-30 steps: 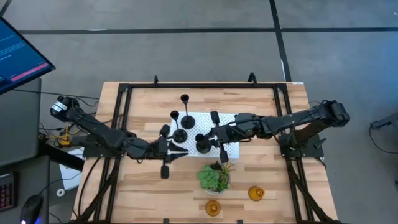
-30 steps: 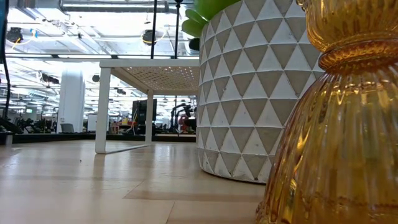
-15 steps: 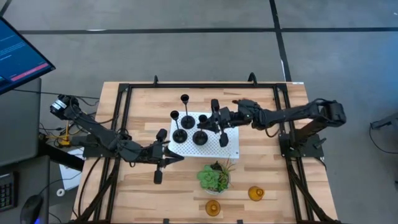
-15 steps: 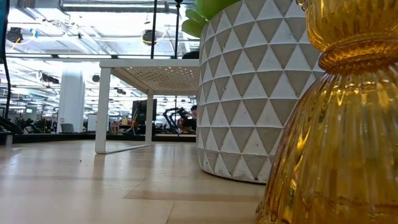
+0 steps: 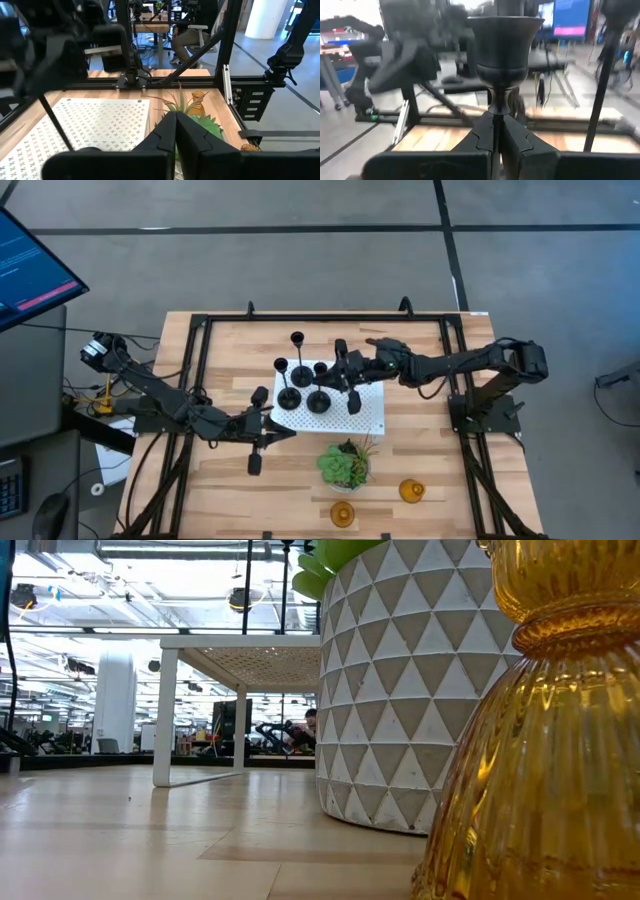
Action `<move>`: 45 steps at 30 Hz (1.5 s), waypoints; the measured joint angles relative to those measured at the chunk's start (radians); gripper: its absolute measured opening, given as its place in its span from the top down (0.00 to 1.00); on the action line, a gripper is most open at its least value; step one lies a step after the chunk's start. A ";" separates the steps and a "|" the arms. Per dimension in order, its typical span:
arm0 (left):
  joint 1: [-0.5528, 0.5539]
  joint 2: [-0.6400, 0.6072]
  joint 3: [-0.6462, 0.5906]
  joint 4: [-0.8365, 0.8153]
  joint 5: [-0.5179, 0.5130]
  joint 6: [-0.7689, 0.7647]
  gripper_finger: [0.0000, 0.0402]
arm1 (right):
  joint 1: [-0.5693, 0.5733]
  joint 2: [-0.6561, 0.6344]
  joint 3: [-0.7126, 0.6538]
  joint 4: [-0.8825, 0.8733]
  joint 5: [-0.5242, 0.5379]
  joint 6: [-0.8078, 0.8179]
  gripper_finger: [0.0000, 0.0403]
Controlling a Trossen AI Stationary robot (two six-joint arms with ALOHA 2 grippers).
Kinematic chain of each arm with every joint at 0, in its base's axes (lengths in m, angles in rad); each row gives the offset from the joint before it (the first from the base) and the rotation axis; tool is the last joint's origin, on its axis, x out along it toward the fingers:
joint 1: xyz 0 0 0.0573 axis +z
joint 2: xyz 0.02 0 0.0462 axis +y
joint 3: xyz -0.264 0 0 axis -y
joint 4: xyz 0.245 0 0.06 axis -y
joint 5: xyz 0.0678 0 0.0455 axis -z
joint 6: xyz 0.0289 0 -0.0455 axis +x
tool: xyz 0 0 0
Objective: Pick & Place candle stick holders
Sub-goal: Put the black candle holder on the shelf, then put the top orange transparent candle holder on the shelf
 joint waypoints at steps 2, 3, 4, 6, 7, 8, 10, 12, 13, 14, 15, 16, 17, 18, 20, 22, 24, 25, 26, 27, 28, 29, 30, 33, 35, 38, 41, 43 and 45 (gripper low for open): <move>0.000 0.000 0.000 0.000 0.000 0.000 0.98 | -0.001 0.017 0.019 -0.002 -0.001 0.011 1.00; 0.000 0.000 0.000 0.000 0.000 0.000 0.98 | -0.001 0.030 0.030 0.011 0.000 0.011 1.00; 0.000 0.000 0.000 0.000 0.000 0.000 0.98 | -0.001 0.041 0.037 0.013 0.000 0.012 1.00; 0.000 0.000 0.000 0.000 -0.001 0.000 0.98 | -0.001 0.071 0.049 0.017 -0.002 0.012 1.00; 0.000 0.000 0.000 0.000 -0.002 0.000 0.98 | 0.000 0.082 0.060 0.014 0.001 0.012 1.00; 0.000 0.000 0.000 0.000 -0.002 0.000 0.98 | 0.000 0.088 0.062 0.016 -0.002 0.011 1.00; 0.000 0.000 0.000 0.000 -0.003 0.000 0.98 | -0.002 0.092 0.071 0.012 -0.009 0.011 1.00; 0.000 0.000 0.000 0.000 -0.003 0.000 0.98 | -0.002 0.092 0.073 0.008 -0.020 0.012 1.00; 0.000 0.000 0.000 -0.001 -0.003 0.000 0.98 | -0.002 0.092 0.073 0.006 -0.021 0.012 1.00; 0.000 0.000 0.000 -0.001 -0.003 0.000 0.98 | -0.002 0.090 0.073 0.004 -0.021 0.011 1.00; 0.000 0.000 0.000 -0.001 -0.003 0.000 0.98 | -0.002 0.084 0.073 -0.003 -0.021 0.009 1.00; 0.000 0.000 0.000 -0.002 -0.003 0.000 0.98 | -0.002 0.079 0.073 -0.011 -0.022 0.004 1.00; 0.000 0.000 0.000 -0.002 -0.003 0.000 0.98 | -0.002 0.079 0.073 -0.011 -0.023 -0.001 1.00; 0.000 0.000 0.000 -0.003 -0.003 0.000 0.98 | -0.002 0.080 0.072 -0.011 -0.023 -0.002 1.00; 0.000 0.000 0.000 -0.003 -0.003 0.000 0.98 | -0.002 0.080 0.072 -0.018 -0.023 -0.005 1.00; 0.000 0.000 0.000 -0.004 -0.003 0.000 0.98 | -0.002 0.079 0.073 -0.026 -0.023 -0.008 1.00; 0.000 0.000 0.000 -0.004 -0.003 0.000 0.98 | -0.002 0.079 0.074 -0.033 -0.023 -0.008 1.00; 0.000 0.000 0.000 -0.004 -0.003 0.000 0.98 | -0.002 0.078 0.074 -0.040 -0.023 -0.008 1.00; 0.000 0.000 0.000 -0.004 -0.003 0.000 0.98 | -0.002 0.078 0.074 -0.045 -0.023 -0.008 1.00; 0.000 0.000 0.000 -0.004 -0.003 0.000 0.98 | -0.002 0.078 0.075 -0.048 -0.023 -0.008 0.99; 0.000 0.000 0.000 -0.004 -0.003 0.000 0.98 | -0.002 0.078 0.075 -0.049 -0.023 -0.007 0.98; 0.000 0.000 0.000 -0.005 -0.003 0.000 0.98 | -0.002 0.078 0.075 -0.050 -0.023 -0.007 0.96; 0.000 0.000 0.000 -0.005 -0.003 0.000 0.98 | -0.001 0.078 0.075 -0.060 -0.023 -0.007 0.93; 0.000 0.000 0.000 -0.005 -0.003 0.000 0.98 | -0.001 0.087 0.067 -0.098 -0.023 -0.005 0.86; 0.000 0.000 0.000 -0.005 -0.003 -0.002 0.98 | -0.002 0.082 0.070 -0.092 -0.023 -0.008 0.82; 0.000 0.000 0.000 -0.006 -0.003 -0.008 0.98 | -0.003 0.080 0.070 -0.106 -0.023 -0.025 0.76; 0.000 0.000 0.000 -0.008 -0.003 -0.008 0.98 | -0.003 0.060 0.069 -0.133 -0.023 -0.041 0.69; 0.000 0.000 0.000 -0.008 -0.003 -0.008 0.98 | -0.003 0.027 0.070 -0.172 -0.023 -0.068 0.65; 0.000 0.000 0.000 -0.008 -0.003 -0.008 0.98 | -0.003 -0.009 0.070 -0.223 -0.022 -0.095 0.62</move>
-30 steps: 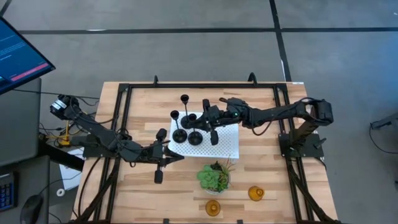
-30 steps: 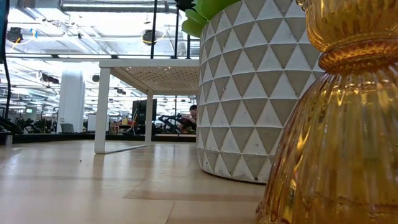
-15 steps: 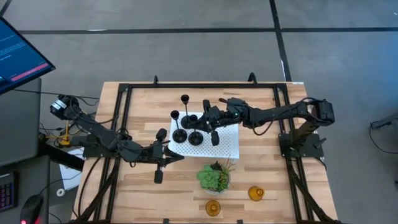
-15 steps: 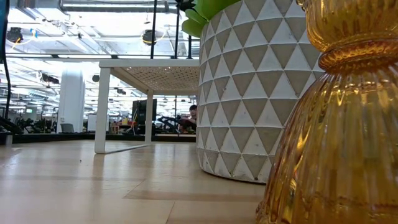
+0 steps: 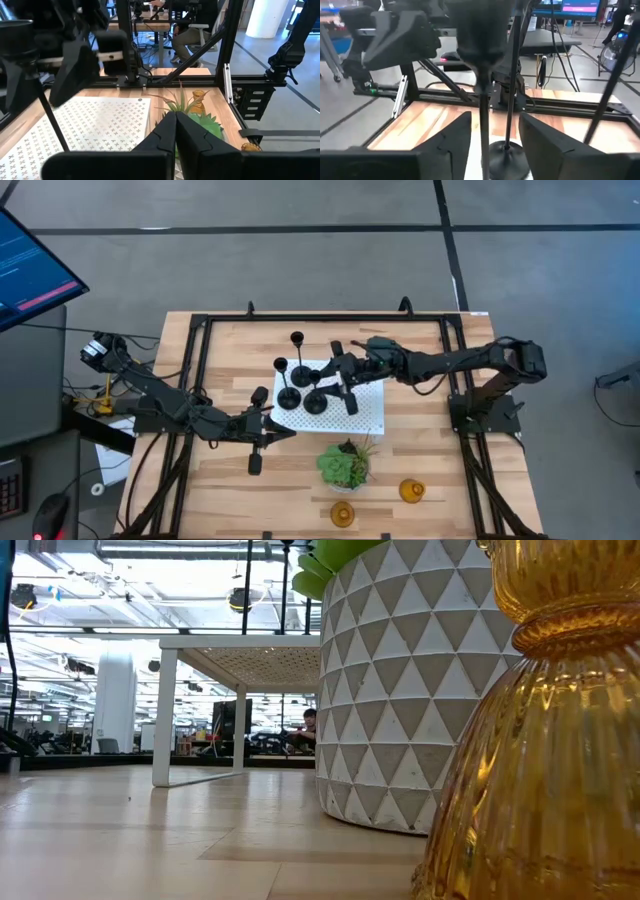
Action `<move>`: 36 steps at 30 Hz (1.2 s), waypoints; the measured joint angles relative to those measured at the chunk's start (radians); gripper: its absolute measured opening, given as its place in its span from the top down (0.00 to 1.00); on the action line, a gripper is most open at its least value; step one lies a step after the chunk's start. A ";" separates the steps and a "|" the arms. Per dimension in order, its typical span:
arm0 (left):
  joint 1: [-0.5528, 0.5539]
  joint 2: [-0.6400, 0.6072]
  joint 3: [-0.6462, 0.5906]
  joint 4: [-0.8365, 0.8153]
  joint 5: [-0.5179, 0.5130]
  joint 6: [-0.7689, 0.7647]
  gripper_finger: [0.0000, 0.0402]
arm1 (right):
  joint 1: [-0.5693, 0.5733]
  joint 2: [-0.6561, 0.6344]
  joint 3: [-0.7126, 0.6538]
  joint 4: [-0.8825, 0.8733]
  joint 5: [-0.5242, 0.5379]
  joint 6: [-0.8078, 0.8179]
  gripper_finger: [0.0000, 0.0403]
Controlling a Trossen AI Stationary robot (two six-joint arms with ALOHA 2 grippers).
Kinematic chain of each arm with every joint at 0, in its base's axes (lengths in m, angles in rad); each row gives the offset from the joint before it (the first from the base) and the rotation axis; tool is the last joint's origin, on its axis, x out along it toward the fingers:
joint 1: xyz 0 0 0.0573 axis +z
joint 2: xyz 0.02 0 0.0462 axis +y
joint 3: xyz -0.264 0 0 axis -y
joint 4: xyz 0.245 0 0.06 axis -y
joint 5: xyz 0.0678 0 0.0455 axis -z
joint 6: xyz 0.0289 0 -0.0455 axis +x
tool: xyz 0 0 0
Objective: Pick & Place candle stick holders
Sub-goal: Put the top orange transparent candle holder on the shelf
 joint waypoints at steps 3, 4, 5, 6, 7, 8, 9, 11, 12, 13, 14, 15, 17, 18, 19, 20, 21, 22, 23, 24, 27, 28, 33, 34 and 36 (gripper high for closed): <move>0.000 0.000 0.000 -0.002 0.000 0.000 0.98 | 0.000 -0.075 0.000 -0.096 0.000 -0.040 0.57; 0.000 0.000 0.000 -0.002 0.000 0.000 0.98 | 0.000 -0.106 0.000 -0.135 0.000 -0.042 0.57; 0.000 0.000 0.000 -0.002 0.000 0.000 0.98 | 0.000 -0.134 0.001 -0.176 0.000 -0.042 0.56; 0.000 0.000 0.000 -0.002 0.000 0.000 0.98 | 0.000 -0.164 0.001 -0.224 0.000 -0.043 0.56; 0.000 0.000 0.000 -0.002 0.000 0.000 0.98 | 0.000 -0.196 0.001 -0.282 0.000 -0.045 0.56; 0.000 0.000 0.000 -0.003 0.000 0.000 0.98 | 0.000 -0.226 0.001 -0.343 0.000 -0.048 0.56; 0.000 0.000 0.000 -0.003 0.000 0.000 0.98 | 0.002 -0.259 0.001 -0.406 0.000 -0.059 0.56; 0.000 0.000 0.000 -0.003 0.000 0.000 0.98 | 0.010 -0.322 0.001 -0.536 0.000 -0.070 0.58; 0.000 0.000 0.000 -0.004 0.000 0.000 0.98 | 0.014 -0.349 0.001 -0.600 0.000 -0.070 0.60; 0.000 0.000 0.000 -0.005 0.000 0.000 0.98 | 0.023 -0.374 0.001 -0.662 0.000 -0.070 0.61; 0.000 0.000 0.000 -0.006 0.000 0.000 0.98 | 0.032 -0.399 0.001 -0.725 0.002 -0.070 0.63; 0.000 0.000 0.000 -0.006 0.000 0.000 0.98 | 0.044 -0.421 0.001 -0.785 0.003 -0.064 0.65; 0.000 0.000 0.000 -0.006 0.000 0.000 0.98 | 0.073 -0.460 0.001 -0.885 0.014 -0.029 0.68; 0.000 0.000 0.000 -0.007 0.000 0.000 0.98 | 0.090 -0.477 0.001 -0.937 0.030 0.000 0.70; 0.000 0.000 0.000 -0.007 0.000 0.000 0.98 | 0.108 -0.492 0.001 -0.984 0.042 0.032 0.72; 0.000 0.000 0.000 -0.007 0.000 0.000 0.98 | 0.126 -0.506 0.001 -1.026 0.055 0.065 0.74; 0.000 0.000 0.000 -0.007 0.000 0.000 0.98 | 0.144 -0.517 0.001 -1.070 0.064 0.103 0.76; 0.000 0.000 0.000 -0.007 0.000 0.000 0.98 | 0.162 -0.528 0.001 -1.111 0.074 0.146 0.77; 0.000 0.000 0.000 -0.007 0.000 0.000 0.98 | 0.181 -0.539 0.001 -1.148 0.078 0.188 0.79; 0.000 0.000 0.000 -0.008 0.000 0.000 0.98 | 0.198 -0.547 0.001 -1.180 0.078 0.231 0.80; 0.000 0.000 0.000 -0.012 0.000 0.000 0.98 | 0.257 -0.560 0.001 -1.262 0.077 0.356 0.83; 0.000 0.000 0.000 -0.014 0.000 0.000 0.98 | 0.278 -0.561 0.001 -1.279 0.076 0.400 0.84; 0.000 0.000 0.000 -0.017 0.000 0.000 0.98 | 0.381 -0.557 0.001 -1.358 0.075 0.601 0.84; 0.000 0.000 -0.001 -0.018 0.000 0.000 0.98 | 0.402 -0.552 0.002 -1.363 0.074 0.642 0.84; 0.000 0.000 -0.001 -0.018 0.000 0.000 0.98 | 0.448 -0.548 0.001 -1.362 0.076 0.705 0.84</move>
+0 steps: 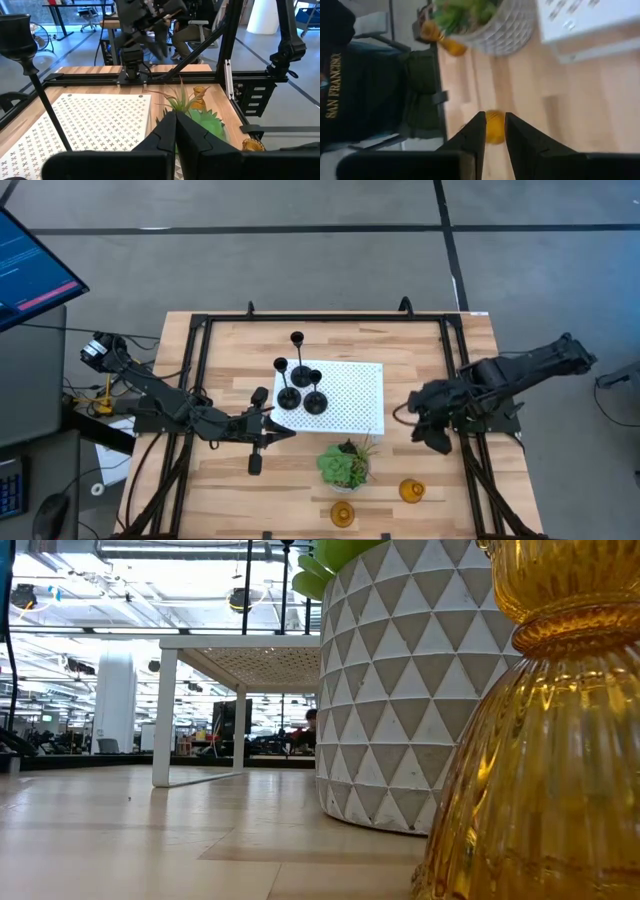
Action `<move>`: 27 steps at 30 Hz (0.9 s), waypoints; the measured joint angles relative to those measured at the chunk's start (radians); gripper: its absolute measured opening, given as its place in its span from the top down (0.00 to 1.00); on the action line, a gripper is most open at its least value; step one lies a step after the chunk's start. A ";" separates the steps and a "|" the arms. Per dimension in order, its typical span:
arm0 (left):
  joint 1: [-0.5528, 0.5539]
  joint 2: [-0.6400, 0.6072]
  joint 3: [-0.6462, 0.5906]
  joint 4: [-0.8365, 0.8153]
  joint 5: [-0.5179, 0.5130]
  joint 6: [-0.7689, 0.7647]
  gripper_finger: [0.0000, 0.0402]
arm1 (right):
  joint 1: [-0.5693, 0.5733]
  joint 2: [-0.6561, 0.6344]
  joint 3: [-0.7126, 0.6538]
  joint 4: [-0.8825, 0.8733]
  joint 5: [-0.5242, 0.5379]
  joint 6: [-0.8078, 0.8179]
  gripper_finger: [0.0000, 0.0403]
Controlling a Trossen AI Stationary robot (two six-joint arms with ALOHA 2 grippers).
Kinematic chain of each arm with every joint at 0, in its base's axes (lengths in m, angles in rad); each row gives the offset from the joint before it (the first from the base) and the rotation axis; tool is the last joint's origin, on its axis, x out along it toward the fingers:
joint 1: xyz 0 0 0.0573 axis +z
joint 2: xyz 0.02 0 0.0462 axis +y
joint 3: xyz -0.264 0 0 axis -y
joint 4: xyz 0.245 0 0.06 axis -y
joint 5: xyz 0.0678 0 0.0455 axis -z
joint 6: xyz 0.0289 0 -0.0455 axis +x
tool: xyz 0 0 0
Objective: Pick & Place candle stick holders
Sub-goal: Put the top orange transparent candle holder on the shelf
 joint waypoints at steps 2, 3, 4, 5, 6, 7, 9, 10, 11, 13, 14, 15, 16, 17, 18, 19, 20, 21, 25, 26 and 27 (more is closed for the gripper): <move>0.000 0.000 0.000 0.000 0.000 0.000 0.98 | 0.050 0.004 0.000 0.016 0.006 0.048 0.84; 0.000 0.000 0.000 0.000 0.000 0.000 0.98 | 0.076 0.009 0.000 0.029 0.017 0.068 0.84; 0.000 0.000 0.000 0.000 0.000 0.000 0.98 | 0.102 0.014 0.000 0.037 0.033 0.085 0.84; 0.000 0.000 0.000 0.000 0.000 0.000 0.98 | 0.127 0.019 0.000 0.041 0.051 0.102 0.84; 0.000 0.000 0.000 0.000 0.000 0.000 0.98 | 0.150 0.023 0.000 0.051 0.068 0.116 0.84; 0.000 0.000 0.000 0.000 0.000 0.000 0.98 | 0.172 0.029 0.000 0.059 0.083 0.131 0.84; 0.000 0.000 0.000 0.001 0.000 0.000 0.98 | 0.219 0.044 0.000 0.062 0.115 0.169 0.84; 0.000 0.000 0.000 0.001 0.000 0.000 0.98 | 0.241 0.051 0.000 0.071 0.133 0.185 0.84; 0.000 0.000 0.000 0.000 0.000 0.000 0.98 | 0.264 0.059 0.000 0.082 0.146 0.201 0.84; 0.000 0.000 0.000 0.001 0.000 0.000 0.98 | 0.311 0.081 0.000 0.096 0.165 0.231 0.84; 0.000 0.000 0.000 0.001 0.000 0.000 0.98 | 0.335 0.093 0.000 0.106 0.173 0.248 0.84; 0.000 0.000 0.000 0.000 0.000 0.000 0.98 | 0.357 0.106 0.000 0.115 0.181 0.265 0.84; 0.000 0.000 0.000 0.001 0.000 0.000 0.98 | 0.380 0.119 0.000 0.121 0.184 0.284 0.84; 0.000 0.000 0.000 0.001 0.000 0.000 0.98 | 0.403 0.133 0.000 0.127 0.187 0.302 0.84; 0.000 0.000 0.000 0.001 0.000 0.000 0.98 | 0.425 0.146 0.000 0.130 0.190 0.316 0.84; 0.000 0.000 0.000 0.001 0.000 0.000 0.98 | 0.446 0.160 0.000 0.131 0.196 0.333 0.84; 0.000 0.000 0.000 0.001 0.000 0.000 0.98 | 0.464 0.172 0.000 0.131 0.203 0.351 0.84; 0.000 0.000 0.000 0.001 0.000 0.000 0.98 | 0.480 0.185 0.000 0.130 0.209 0.365 0.84; 0.000 0.000 0.000 0.001 0.000 0.000 0.98 | 0.525 0.228 0.000 0.114 0.217 0.388 0.84; 0.000 0.000 0.000 0.001 0.000 0.000 0.98 | 0.530 0.236 0.000 0.113 0.217 0.388 0.84; 0.000 0.000 0.000 0.001 0.000 0.000 0.98 | 0.532 0.246 0.000 0.113 0.217 0.388 0.84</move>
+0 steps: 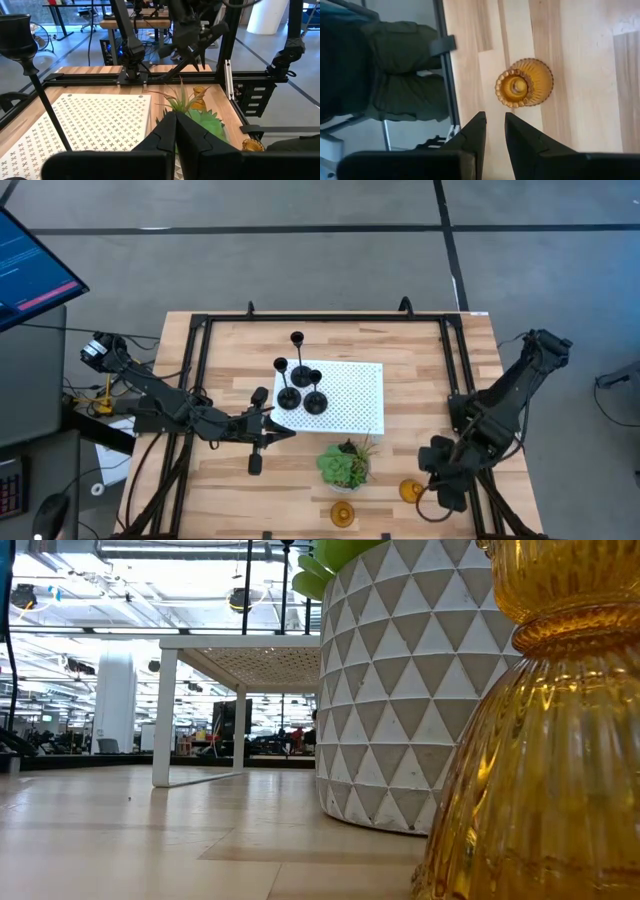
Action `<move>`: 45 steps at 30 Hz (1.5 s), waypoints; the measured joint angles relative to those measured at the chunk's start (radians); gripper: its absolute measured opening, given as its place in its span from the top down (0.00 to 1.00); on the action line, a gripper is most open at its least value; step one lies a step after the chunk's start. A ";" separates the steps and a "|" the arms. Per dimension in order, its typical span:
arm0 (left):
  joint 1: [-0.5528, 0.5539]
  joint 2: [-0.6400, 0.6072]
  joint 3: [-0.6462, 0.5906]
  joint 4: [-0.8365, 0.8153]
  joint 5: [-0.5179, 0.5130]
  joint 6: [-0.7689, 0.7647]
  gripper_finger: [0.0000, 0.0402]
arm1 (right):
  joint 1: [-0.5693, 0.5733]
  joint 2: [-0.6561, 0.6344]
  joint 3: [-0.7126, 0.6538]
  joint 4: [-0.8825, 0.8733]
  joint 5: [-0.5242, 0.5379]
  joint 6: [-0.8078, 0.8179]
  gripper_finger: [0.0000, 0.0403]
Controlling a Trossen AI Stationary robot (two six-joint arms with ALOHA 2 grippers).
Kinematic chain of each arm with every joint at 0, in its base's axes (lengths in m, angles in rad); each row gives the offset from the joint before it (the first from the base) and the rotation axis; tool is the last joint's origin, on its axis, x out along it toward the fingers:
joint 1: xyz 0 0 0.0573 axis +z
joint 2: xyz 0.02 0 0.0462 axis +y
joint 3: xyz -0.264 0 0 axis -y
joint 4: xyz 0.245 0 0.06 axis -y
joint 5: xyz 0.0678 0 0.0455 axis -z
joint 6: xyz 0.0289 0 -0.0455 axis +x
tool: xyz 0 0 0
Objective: Pick & Place candle stick holders
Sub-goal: Put the top orange transparent candle holder on the shelf
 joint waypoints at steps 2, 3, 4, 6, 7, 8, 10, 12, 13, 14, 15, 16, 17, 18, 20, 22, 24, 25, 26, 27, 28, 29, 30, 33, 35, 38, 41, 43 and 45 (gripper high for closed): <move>0.000 0.000 0.000 0.000 0.000 0.000 0.98 | -0.002 0.018 0.000 0.000 0.000 0.000 0.84; 0.000 0.000 0.000 0.000 0.000 -0.003 0.98 | -0.005 0.027 0.000 0.000 0.002 0.000 0.84; 0.000 0.000 0.000 0.000 0.000 -0.005 0.98 | -0.008 0.037 0.000 0.000 0.008 -0.001 0.84; 0.000 0.000 0.000 0.000 0.000 -0.011 0.98 | -0.011 0.058 0.000 -0.001 0.031 -0.012 0.84; 0.000 0.000 0.000 0.000 0.000 -0.011 0.98 | -0.012 0.069 0.000 -0.001 0.043 -0.022 0.84; 0.000 0.000 0.000 0.000 0.000 -0.011 0.98 | -0.012 0.080 0.000 -0.001 0.052 -0.032 0.84; 0.000 0.000 0.000 0.000 0.000 -0.011 0.98 | -0.011 0.100 0.000 -0.001 0.053 -0.035 0.84; 0.000 0.000 0.000 0.000 0.000 -0.011 0.98 | -0.011 0.113 0.000 -0.001 0.053 -0.035 0.84; 0.000 0.000 0.000 0.000 0.000 -0.011 0.98 | -0.011 0.118 0.000 -0.001 0.053 -0.035 0.84; 0.000 0.000 0.000 0.000 0.000 -0.011 0.98 | -0.009 0.123 0.000 -0.001 0.053 -0.035 0.84; 0.000 0.000 0.000 0.000 0.000 -0.011 0.98 | -0.008 0.128 0.000 -0.001 0.053 -0.035 0.84; 0.000 0.000 0.000 0.000 0.000 -0.011 0.98 | -0.008 0.131 0.000 -0.001 0.056 -0.035 0.84; 0.000 0.000 0.000 0.000 0.000 -0.011 0.98 | -0.008 0.131 0.000 -0.001 0.063 -0.035 0.84; 0.000 0.000 0.000 0.000 0.000 -0.011 0.98 | -0.007 0.131 0.000 0.000 0.074 -0.035 0.84; 0.000 0.000 0.000 0.000 0.000 -0.011 0.98 | -0.006 0.131 0.000 -0.001 0.096 -0.037 0.84; 0.000 0.000 0.000 0.000 0.000 -0.011 0.98 | -0.006 0.131 0.000 0.000 0.116 -0.038 0.84; 0.000 0.000 0.000 0.000 0.000 -0.011 0.98 | -0.003 0.131 0.000 0.000 0.127 -0.037 0.84; 0.000 0.000 0.000 -0.001 0.000 -0.011 0.98 | -0.002 0.131 0.000 0.000 0.128 -0.037 0.84; 0.000 0.000 0.000 -0.001 0.000 -0.011 0.98 | -0.002 0.131 0.000 0.000 0.128 -0.036 0.84; 0.000 0.000 0.000 -0.002 0.000 -0.011 0.98 | -0.002 0.131 0.000 0.000 0.129 -0.030 0.84; 0.000 0.000 0.000 -0.003 0.000 -0.011 0.98 | -0.002 0.131 0.000 0.000 0.128 -0.025 0.84; 0.000 0.000 0.000 -0.003 0.000 -0.011 0.98 | -0.001 0.131 0.000 0.000 0.128 -0.019 0.84; 0.000 0.000 0.000 -0.003 0.000 -0.011 0.98 | 0.000 0.131 0.000 0.000 0.129 -0.015 0.84; 0.000 0.000 0.000 -0.003 0.000 -0.011 0.98 | 0.008 0.131 0.000 0.000 0.132 -0.002 0.84; 0.000 0.000 0.000 -0.004 0.000 -0.011 0.98 | 0.019 0.131 0.000 0.000 0.137 0.010 0.84; 0.000 0.000 0.000 -0.004 0.000 -0.011 0.98 | 0.038 0.131 0.000 0.000 0.161 0.040 0.84; 0.000 0.000 0.000 -0.004 0.000 -0.011 0.98 | 0.061 0.131 0.000 0.000 0.194 0.063 0.84; 0.000 0.000 0.000 -0.004 0.000 -0.011 0.98 | 0.074 0.131 0.000 0.000 0.210 0.080 0.84; 0.000 0.000 0.000 -0.004 0.000 -0.011 0.98 | 0.084 0.131 -0.001 0.001 0.230 0.095 0.84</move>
